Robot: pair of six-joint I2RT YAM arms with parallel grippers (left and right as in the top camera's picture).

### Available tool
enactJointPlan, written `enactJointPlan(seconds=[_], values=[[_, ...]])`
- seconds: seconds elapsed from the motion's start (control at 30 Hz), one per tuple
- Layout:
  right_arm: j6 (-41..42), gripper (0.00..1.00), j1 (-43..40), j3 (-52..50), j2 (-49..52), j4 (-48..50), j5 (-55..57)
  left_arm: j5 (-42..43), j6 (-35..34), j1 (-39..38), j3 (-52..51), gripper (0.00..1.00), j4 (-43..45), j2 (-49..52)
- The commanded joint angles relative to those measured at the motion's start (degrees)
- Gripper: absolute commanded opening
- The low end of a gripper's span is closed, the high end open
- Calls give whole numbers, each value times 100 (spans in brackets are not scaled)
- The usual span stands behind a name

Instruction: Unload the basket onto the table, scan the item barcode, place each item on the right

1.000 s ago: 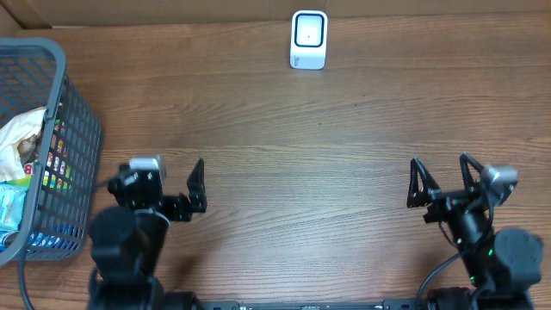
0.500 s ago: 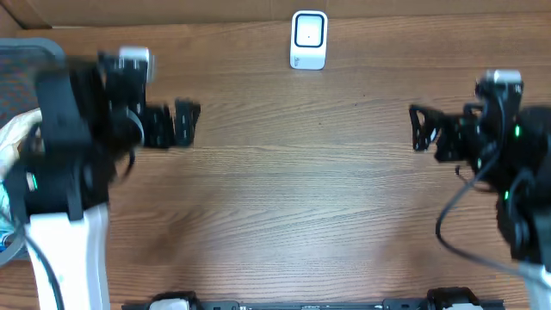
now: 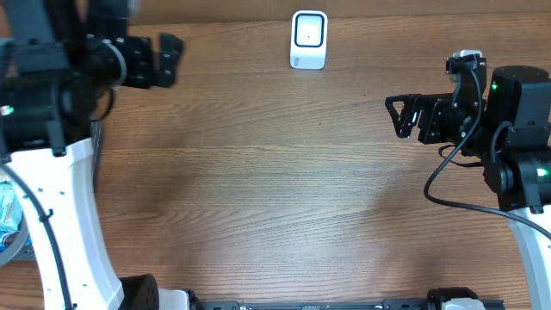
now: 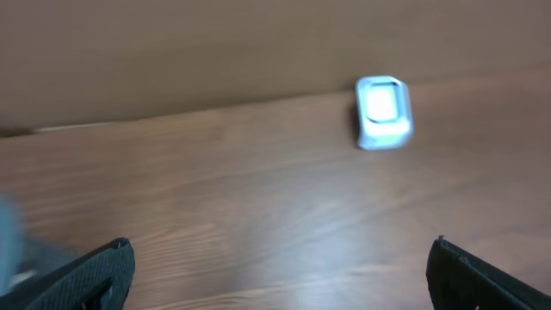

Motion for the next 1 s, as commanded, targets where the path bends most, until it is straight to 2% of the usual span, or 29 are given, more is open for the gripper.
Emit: enactJointPlan(seconds=[0.0,0.23,0.33,0.43,0.6,0.67,0.97], values=[[-44,100,31,151,4,-9,-92,-387,-44,793,133,100,28,-35],[-44,100,31,151,7,-92,-92,-476,-264,2953,133,100,697,328],[-44,100,31,151,7,-168,-92,-442,-264,3467,131,99,831,654],[-48,100,31,151,7,-321,-68,-446,-256,3620,127,100,870,1099],[-50,100,31,151,15,-695,321,-494,-258,3615,122,90,870,1943],[-48,100,31,151,15,-791,321,-520,-260,3620,122,100,894,2251],[-35,100,31,151,15,-804,295,-1239,-260,3622,122,100,960,3355]])
